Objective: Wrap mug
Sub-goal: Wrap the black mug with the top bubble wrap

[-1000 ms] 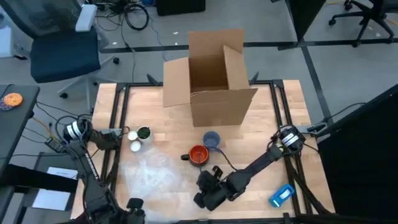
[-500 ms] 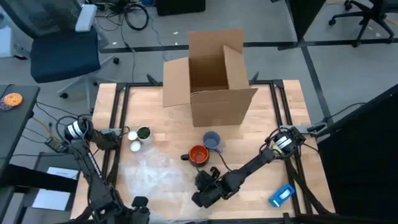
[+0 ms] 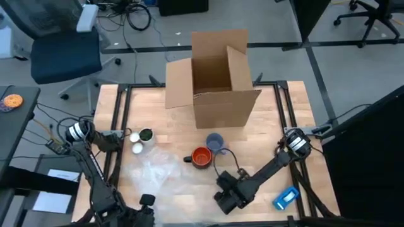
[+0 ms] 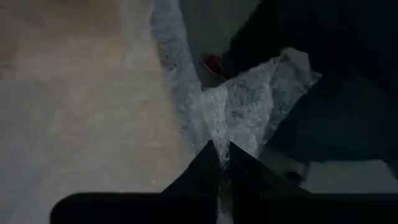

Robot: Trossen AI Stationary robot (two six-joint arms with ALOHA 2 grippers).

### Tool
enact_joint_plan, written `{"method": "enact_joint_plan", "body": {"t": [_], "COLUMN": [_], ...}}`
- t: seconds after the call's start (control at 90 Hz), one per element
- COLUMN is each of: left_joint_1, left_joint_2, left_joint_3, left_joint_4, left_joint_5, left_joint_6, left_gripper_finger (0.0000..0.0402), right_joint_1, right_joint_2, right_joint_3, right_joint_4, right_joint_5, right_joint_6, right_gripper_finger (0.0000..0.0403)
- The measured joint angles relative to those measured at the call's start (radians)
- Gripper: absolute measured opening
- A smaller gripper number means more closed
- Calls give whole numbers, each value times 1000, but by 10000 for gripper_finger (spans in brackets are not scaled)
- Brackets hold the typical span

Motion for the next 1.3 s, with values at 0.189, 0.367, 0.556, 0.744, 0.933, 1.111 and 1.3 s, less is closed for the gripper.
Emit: {"method": "enact_joint_plan", "body": {"t": [0.189,0.367,0.556,0.744,0.933,1.111,1.3], "left_joint_1": [35,62,89,95,96,96,95], "left_joint_2": [0,0,0,0,0,0,0], "left_joint_3": [0,1,0,1,1,1,1], "left_joint_4": [-16,-173,-301,-251,-251,-250,-255], "left_joint_5": [-101,-121,-120,-116,-153,-155,-155], "left_joint_6": [71,67,21,54,67,51,47], "left_gripper_finger": [0,0,0,0,0,0,0], "right_joint_1": [69,129,162,173,114,46,8], "right_joint_2": [-4,-21,-41,-79,-77,-76,-76], "right_joint_3": [-6,-6,-6,-4,-34,-91,-144], "right_joint_4": [-240,-366,-367,-229,124,507,517], "right_joint_5": [-116,-110,-15,210,252,119,4], "right_joint_6": [207,395,493,442,97,-233,-260], "right_gripper_finger": [0,0,0,0,0,0,0]}}
